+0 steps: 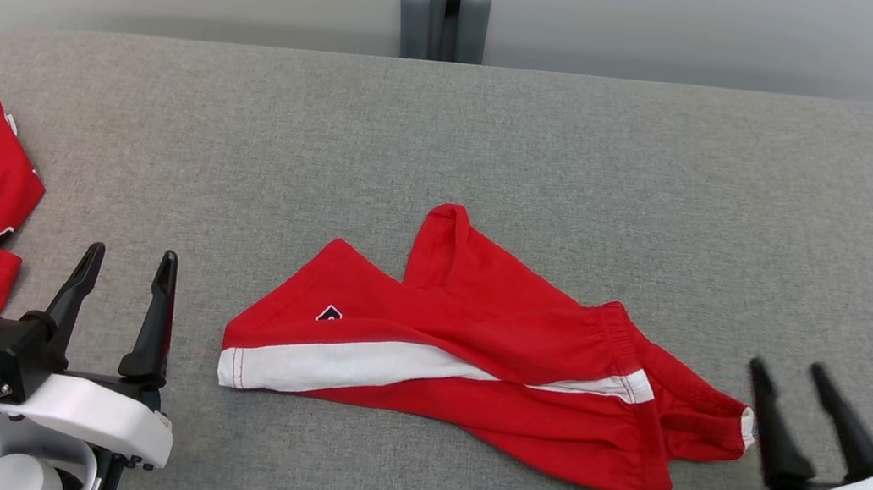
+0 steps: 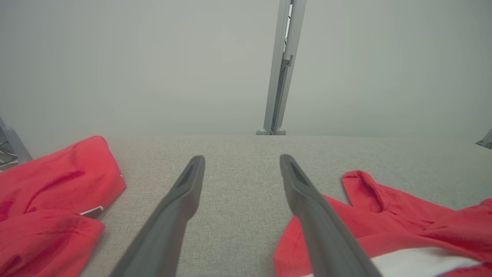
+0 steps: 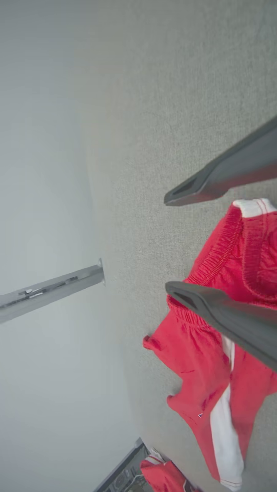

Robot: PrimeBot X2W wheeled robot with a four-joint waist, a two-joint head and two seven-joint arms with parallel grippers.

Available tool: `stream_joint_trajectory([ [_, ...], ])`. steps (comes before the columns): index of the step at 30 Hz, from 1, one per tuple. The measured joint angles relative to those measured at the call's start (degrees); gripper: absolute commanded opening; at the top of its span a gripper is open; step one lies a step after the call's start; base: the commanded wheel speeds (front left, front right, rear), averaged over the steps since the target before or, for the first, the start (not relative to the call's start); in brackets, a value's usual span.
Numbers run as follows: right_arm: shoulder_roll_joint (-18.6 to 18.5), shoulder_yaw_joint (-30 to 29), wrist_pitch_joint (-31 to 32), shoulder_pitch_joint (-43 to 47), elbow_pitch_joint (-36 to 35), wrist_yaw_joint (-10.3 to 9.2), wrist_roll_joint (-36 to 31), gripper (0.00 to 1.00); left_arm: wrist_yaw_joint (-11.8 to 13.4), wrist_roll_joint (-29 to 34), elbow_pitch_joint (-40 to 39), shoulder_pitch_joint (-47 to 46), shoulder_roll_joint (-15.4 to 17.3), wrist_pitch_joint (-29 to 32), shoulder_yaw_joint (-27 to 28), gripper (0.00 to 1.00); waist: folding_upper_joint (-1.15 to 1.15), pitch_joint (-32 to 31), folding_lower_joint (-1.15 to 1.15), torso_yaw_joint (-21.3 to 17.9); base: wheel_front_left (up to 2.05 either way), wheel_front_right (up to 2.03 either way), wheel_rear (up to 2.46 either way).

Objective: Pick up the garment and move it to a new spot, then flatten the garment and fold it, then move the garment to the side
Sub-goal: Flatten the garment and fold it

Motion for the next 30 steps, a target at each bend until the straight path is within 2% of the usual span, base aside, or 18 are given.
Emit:
stream_joint_trajectory([
  [6,3.60,-6.21,-7.98,-4.14,-1.71,-0.01,-5.01,1.00,1.09,0.21,-1.42,0.16,0.91,0.68,0.15,1.00,0.00,-1.58,0.00,-0.48,0.00,0.00,0.00],
  [10,4.14,-6.02,-10.03,-5.87,-1.77,-0.01,-7.92,1.00,1.89,1.16,-1.96,0.20,1.38,0.67,0.00,1.00,0.00,-2.94,0.00,-0.28,0.00,0.00,0.00],
  [17,5.25,-2.49,-10.01,-3.93,-0.96,-0.01,-10.47,1.00,3.10,2.27,-3.02,1.70,1.65,0.99,-1.18,1.00,0.00,-5.18,0.00,0.24,0.00,0.00,0.00],
  [30,6.20,-2.25,-8.64,1.03,-0.60,-0.01,-10.76,1.00,3.05,2.22,-1.88,3.23,2.55,0.93,-1.52,1.00,0.00,-7.22,0.00,0.08,0.00,0.00,0.00],
])
